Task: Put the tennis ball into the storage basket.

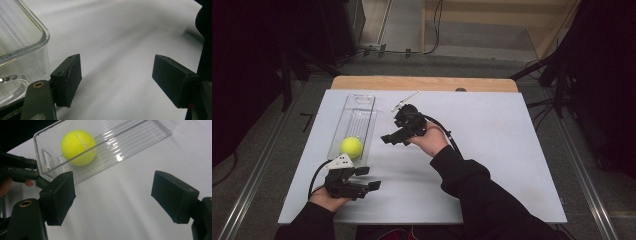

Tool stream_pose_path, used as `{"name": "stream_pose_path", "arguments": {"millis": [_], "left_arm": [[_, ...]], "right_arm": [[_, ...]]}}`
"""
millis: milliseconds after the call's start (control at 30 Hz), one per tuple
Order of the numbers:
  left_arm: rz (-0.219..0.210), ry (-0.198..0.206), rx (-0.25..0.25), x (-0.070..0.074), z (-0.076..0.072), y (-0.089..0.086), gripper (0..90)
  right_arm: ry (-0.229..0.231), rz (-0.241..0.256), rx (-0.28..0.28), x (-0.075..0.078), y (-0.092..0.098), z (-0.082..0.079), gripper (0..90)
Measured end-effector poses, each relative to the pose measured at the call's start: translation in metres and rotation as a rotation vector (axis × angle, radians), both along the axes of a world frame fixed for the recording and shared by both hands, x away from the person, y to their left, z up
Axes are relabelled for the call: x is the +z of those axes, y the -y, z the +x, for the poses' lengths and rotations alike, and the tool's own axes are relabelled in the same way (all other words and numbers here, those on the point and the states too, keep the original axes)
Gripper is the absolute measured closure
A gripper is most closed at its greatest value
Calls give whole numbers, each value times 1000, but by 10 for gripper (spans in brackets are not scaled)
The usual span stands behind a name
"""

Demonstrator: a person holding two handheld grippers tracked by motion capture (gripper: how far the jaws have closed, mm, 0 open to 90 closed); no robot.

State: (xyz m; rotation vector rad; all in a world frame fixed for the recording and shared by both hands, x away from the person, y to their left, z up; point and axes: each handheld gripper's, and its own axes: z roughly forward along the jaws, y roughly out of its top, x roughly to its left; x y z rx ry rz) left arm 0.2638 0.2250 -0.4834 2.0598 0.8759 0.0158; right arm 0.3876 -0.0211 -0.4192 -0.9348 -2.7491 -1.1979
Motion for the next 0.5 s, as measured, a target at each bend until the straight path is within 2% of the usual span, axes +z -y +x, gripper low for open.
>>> {"name": "stream_pose_path", "arguments": {"millis": [233,500], "left_arm": [[6,-3,-2,-1,0,1,240],[8,-6,-2,-2,1,1,240]], "right_arm": [[9,2,-15,-5,18,-4,176],[-3,28,-36,-9,39,-8,181]]}}
